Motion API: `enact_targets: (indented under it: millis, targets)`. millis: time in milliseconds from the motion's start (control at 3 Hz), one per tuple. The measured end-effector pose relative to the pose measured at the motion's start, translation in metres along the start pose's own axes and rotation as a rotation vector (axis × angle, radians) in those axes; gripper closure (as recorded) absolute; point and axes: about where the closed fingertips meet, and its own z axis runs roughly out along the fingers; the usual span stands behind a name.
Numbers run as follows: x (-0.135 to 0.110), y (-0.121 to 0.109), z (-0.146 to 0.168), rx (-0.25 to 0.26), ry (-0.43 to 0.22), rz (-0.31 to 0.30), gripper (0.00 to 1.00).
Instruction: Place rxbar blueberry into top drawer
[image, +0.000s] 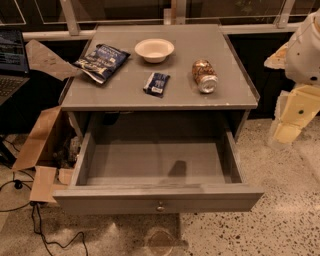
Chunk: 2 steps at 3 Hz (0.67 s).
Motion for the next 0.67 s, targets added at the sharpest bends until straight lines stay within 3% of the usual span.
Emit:
enact_targets:
  millis: [333, 667]
  targets:
    - [0.0, 0.0, 0.0, 0.0, 0.0, 0.0, 0.0]
    - [-0.005, -0.011, 0.005, 0.03, -0.058, 0.045, 0.0]
